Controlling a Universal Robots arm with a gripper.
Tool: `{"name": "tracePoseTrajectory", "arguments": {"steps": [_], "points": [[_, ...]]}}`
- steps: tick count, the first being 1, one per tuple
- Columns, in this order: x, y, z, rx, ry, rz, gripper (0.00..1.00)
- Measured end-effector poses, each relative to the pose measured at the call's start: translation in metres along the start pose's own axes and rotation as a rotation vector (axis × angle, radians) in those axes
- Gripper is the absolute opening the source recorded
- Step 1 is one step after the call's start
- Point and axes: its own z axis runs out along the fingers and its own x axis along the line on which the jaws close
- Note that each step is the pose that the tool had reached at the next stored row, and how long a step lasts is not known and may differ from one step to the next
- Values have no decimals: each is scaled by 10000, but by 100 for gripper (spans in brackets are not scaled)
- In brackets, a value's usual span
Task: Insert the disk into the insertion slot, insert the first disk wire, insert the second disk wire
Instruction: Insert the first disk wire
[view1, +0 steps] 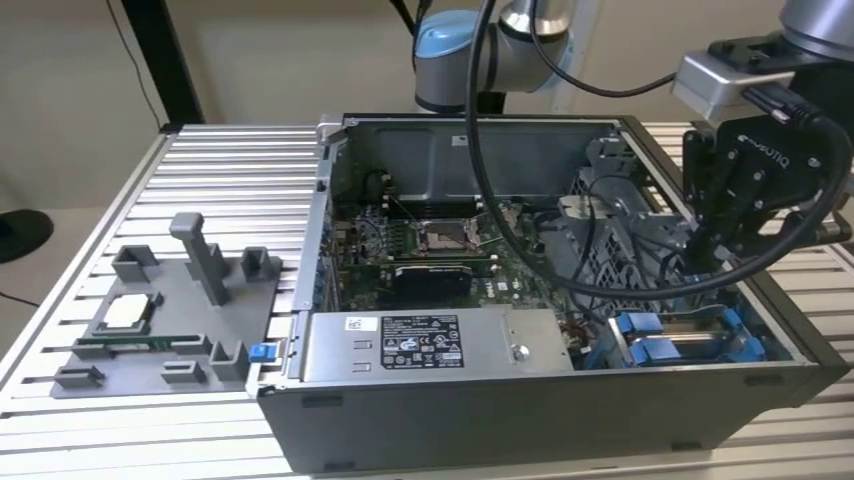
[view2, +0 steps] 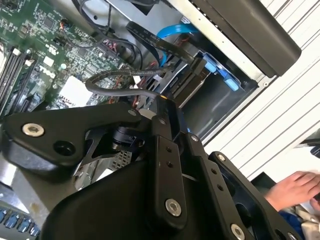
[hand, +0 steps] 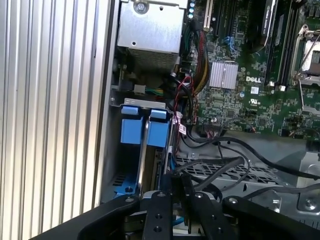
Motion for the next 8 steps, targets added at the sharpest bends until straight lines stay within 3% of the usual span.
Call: {"name": "tracePoseTrajectory", "arguments": {"steps": [4,8], "points": [[14,-1,19,-8,131,33,0],[28,-9,52,-1,159,84,0]]}}
